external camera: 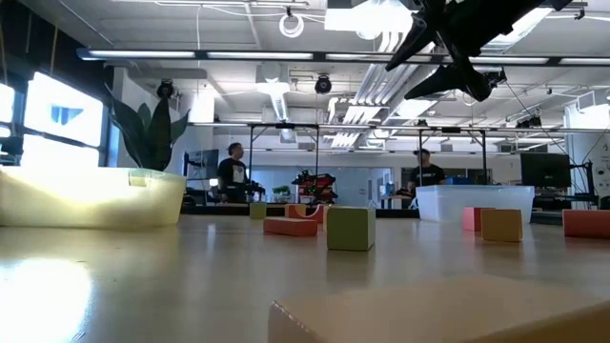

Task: Sort & place blocks by color
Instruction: Put the yellow block into the green bin, then put the green block into the white bin

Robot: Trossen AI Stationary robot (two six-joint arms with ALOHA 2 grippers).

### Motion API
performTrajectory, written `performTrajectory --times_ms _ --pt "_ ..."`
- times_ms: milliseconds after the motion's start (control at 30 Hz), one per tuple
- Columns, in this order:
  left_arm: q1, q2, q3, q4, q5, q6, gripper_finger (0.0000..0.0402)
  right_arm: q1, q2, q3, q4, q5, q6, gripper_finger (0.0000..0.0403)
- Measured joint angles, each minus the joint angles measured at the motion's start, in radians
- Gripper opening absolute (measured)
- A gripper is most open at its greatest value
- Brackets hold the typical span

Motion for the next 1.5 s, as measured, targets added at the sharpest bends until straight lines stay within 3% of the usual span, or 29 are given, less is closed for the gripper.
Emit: performTrajectory --times_ms 333,667,800,933,1367,1500 --pt "-0.001 0.000 -0.022 0.089 0.020 0.007 0.0148 0.000 0.000 0.000 -0.049 -0.036 0.000 0.0238" --pt "0.009 0.000 -0.022 0.097 0.050 -0.077 0.0186 0.024 0.000 0.000 -0.172 -0.279 0.179 0.0238" --pt "0.031 0.000 -0.010 0.097 0.110 -0.073 0.0194 0.086 0.000 0.000 -0.247 -0.310 0.296 0.0238" --pt "0.046 0.000 0.027 0.098 0.104 -0.051 0.0189 0.169 0.000 0.000 -0.315 -0.311 0.388 0.0238" --pt "0.129 0.000 0.148 0.098 0.000 0.126 0.0175 0.457 0.000 0.000 -0.436 -0.254 0.757 0.0238" --pt "0.171 0.000 0.159 0.098 -0.021 0.180 0.0175 0.536 0.000 0.000 -0.463 -0.250 0.805 0.0238"
